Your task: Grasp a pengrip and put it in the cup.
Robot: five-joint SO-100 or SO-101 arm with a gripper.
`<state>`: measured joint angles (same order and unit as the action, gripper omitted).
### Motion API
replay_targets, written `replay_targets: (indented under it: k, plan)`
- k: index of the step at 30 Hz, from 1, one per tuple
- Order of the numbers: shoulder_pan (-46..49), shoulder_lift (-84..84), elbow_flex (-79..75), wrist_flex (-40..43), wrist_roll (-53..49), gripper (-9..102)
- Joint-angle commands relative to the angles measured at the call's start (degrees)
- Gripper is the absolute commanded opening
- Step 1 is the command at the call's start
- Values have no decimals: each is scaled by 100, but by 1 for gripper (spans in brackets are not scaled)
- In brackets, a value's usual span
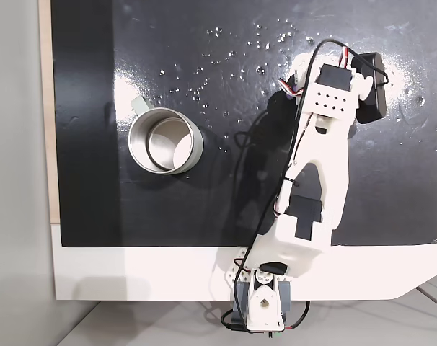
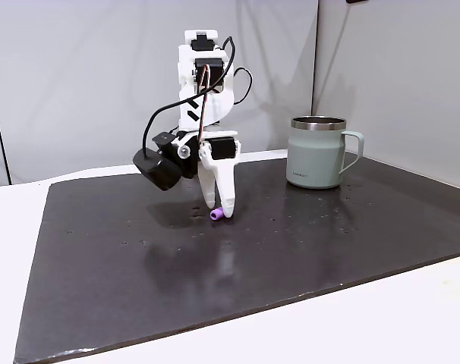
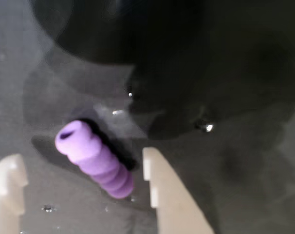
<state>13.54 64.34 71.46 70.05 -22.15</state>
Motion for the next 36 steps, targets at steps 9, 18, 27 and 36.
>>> replay_targets:
  k: [9,18,27,36]
  plan:
    - [-79,-413,-519,26,-97,11]
    - [53,-220,-519,79,-53,0]
    - [-167,967,-1318,1195,281,0]
    - [-932,1696,-2654,2637,642,0]
